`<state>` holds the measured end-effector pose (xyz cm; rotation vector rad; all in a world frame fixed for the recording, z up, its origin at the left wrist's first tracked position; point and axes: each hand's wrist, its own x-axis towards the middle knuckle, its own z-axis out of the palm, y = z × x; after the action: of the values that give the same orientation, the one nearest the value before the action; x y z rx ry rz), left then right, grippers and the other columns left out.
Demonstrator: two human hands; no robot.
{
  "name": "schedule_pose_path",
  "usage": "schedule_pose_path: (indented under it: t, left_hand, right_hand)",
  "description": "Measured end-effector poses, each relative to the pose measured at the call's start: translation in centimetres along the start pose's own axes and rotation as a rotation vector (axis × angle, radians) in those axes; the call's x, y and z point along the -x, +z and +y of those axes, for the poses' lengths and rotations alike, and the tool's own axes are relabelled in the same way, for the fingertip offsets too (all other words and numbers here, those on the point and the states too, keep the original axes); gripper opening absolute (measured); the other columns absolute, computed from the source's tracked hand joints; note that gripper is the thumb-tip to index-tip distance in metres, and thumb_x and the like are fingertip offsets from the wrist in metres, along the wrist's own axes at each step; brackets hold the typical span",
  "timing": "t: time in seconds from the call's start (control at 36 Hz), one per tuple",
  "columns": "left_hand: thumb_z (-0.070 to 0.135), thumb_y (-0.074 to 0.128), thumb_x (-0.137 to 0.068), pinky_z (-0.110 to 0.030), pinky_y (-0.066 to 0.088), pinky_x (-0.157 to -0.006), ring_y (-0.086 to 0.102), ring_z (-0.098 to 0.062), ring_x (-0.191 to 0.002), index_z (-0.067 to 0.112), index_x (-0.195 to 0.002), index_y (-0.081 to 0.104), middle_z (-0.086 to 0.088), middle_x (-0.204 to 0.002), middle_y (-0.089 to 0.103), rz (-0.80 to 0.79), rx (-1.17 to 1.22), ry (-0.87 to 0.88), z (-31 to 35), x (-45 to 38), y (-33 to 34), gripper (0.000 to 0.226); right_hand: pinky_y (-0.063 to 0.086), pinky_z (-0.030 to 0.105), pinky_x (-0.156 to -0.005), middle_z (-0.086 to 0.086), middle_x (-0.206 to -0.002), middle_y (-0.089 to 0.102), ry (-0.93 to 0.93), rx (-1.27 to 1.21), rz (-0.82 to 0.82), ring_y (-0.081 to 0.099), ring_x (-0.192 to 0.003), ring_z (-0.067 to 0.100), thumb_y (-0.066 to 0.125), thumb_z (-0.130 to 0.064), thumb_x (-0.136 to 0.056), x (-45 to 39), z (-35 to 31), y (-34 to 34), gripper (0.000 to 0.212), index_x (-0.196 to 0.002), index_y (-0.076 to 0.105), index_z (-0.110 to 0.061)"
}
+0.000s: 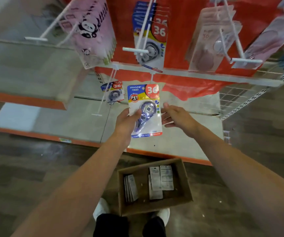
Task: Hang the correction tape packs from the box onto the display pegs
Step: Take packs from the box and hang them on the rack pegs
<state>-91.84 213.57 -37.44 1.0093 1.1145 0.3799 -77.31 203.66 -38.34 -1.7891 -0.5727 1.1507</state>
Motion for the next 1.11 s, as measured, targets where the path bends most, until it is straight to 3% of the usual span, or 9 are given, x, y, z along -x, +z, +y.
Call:
schedule_pose_path:
  t: [0.22,0.31,0.42,0.56,0.64,0.72,0.81,0.92,1.11]
  left_hand:
    - [0.02,0.063,-0.091,-0.035,0.056,-0.073,0.068,-0.024,-0.092,0.01,-0.119,0.06,-0.009,-0.11,0.069,0.078,0.019,-0.038,-0.9,-0.4,-6.2,0.029]
    - [0.019,0.064,-0.091,-0.041,0.055,-0.081,0.068,-0.027,-0.097,0.008,-0.117,0.062,-0.012,-0.112,0.069,0.081,-0.009,-0.057,-1.4,-0.2,-8.9,0.029]
    - [0.021,0.066,-0.089,-0.037,0.054,-0.072,0.068,-0.026,-0.094,0.006,-0.115,0.062,-0.012,-0.11,0.069,0.06,-0.07,-0.078,-1.8,-0.3,-12.3,0.031]
    - [0.021,0.067,-0.088,-0.038,0.055,-0.074,0.067,-0.026,-0.091,0.006,-0.106,0.06,-0.016,-0.112,0.068,0.029,-0.201,-0.096,-2.3,-1.5,-15.6,0.025]
    - [0.017,0.067,-0.089,-0.049,0.053,-0.091,0.065,-0.033,-0.101,0.01,-0.095,0.064,-0.018,-0.111,0.067,-0.047,-0.311,-0.058,-2.1,-1.7,-17.8,0.01]
    - [0.013,0.065,-0.089,-0.053,0.05,-0.093,0.065,-0.036,-0.101,0.017,-0.081,0.062,-0.019,-0.108,0.067,-0.105,-0.395,-0.041,-2.1,-1.9,-19.9,0.01]
    - [0.008,0.063,-0.09,-0.047,0.052,-0.092,0.065,-0.031,-0.098,0.009,-0.088,0.062,-0.02,-0.11,0.066,-0.143,-0.44,-0.066,-2.7,-2.4,-21.9,0.003]
    - [0.005,0.059,-0.091,-0.024,0.054,-0.072,0.065,-0.02,-0.083,0.002,-0.104,0.059,-0.012,-0.098,0.066,-0.203,-0.461,-0.098,-4.0,-3.6,-23.1,0.014]
    - [0.02,0.062,-0.092,-0.035,0.053,-0.088,0.065,-0.024,-0.1,0.01,-0.097,0.058,-0.012,-0.106,0.067,-0.27,-0.47,-0.101,-9.6,-7.3,-19.8,0.012]
  right_hand:
    - [0.054,0.034,-0.084,0.001,-0.099,0.068,0.034,-0.03,-0.145,0.066,-0.089,0.016,0.062,-0.034,-0.091,-1.2,-0.8,8.1,0.021,-0.096,0.056,-0.015]
    - [0.054,0.038,-0.089,0.003,-0.112,0.068,0.052,-0.023,-0.167,0.067,-0.097,0.018,0.067,-0.029,-0.088,-1.1,-0.8,11.0,0.036,-0.117,0.054,-0.01]
    - [0.053,0.043,-0.093,0.0,-0.115,0.065,0.09,-0.012,-0.162,0.065,-0.104,0.021,0.067,-0.028,-0.088,-0.8,-0.4,14.5,0.036,-0.117,0.049,-0.018]
    - [0.048,0.02,-0.067,0.0,-0.118,0.062,0.094,-0.078,-0.055,0.063,-0.098,0.015,0.065,-0.026,-0.091,-0.4,0.2,17.7,0.039,-0.123,0.046,-0.014]
    - [0.053,0.03,-0.079,0.006,-0.122,0.063,0.111,-0.199,0.009,0.064,-0.105,0.023,0.065,-0.019,-0.09,-0.3,1.3,19.9,0.031,-0.116,0.048,-0.014]
    - [0.054,0.036,-0.083,0.01,-0.122,0.064,0.118,-0.316,0.058,0.064,-0.105,0.026,0.066,-0.013,-0.089,0.0,2.7,22.2,0.023,-0.105,0.05,-0.017]
    - [0.051,0.044,-0.094,0.011,-0.122,0.063,0.122,-0.383,0.08,0.063,-0.107,0.028,0.065,-0.01,-0.089,0.3,4.1,24.2,0.024,-0.106,0.05,-0.017]
    - [0.048,0.046,-0.1,0.012,-0.124,0.063,0.153,-0.471,0.178,0.062,-0.112,0.028,0.066,-0.011,-0.088,0.6,6.5,25.4,0.035,-0.118,0.048,-0.011]
    - [0.051,0.048,-0.097,0.006,-0.118,0.067,0.136,-0.495,0.262,0.066,-0.105,0.024,0.069,-0.018,-0.086,-1.2,12.9,24.0,0.04,-0.12,0.049,-0.016]
